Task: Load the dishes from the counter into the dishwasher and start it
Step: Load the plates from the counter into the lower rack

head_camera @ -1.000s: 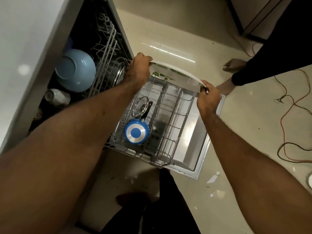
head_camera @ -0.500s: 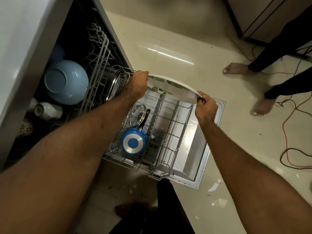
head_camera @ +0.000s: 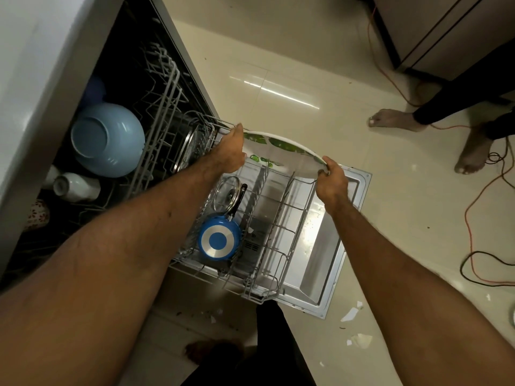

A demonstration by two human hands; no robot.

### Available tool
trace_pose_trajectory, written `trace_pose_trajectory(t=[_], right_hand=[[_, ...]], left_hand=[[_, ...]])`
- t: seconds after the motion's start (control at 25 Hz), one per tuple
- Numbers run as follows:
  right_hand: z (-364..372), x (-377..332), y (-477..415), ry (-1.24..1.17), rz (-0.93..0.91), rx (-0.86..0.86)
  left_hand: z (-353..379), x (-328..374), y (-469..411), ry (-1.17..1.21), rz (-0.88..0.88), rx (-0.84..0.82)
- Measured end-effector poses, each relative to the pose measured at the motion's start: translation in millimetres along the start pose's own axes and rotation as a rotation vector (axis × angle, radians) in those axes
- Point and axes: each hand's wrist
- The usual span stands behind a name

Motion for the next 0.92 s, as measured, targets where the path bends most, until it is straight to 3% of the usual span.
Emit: trace_pose_trajectory(t=[0.4, 0.72, 0.92], right_hand=[[-18, -58, 40, 0.141, -0.145, -0.230], [-13, -141, 129, 0.538, -0.571, -0.341], [-19, -202, 199, 0.668, -0.890, -0.365]], left_hand=[[-20, 0, 82, -0.250, 0.169, -0.076], [-69, -18, 193, -0.364, 0.245, 0.099], [-114, -38, 269, -0.441, 0.300, 0.215]])
Point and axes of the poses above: each hand's wrist, its own y-axis away from the middle knuckle, its own z-axis out of the palm, x = y × z, and after that the axes turned 10 degrees about -z, right-handed
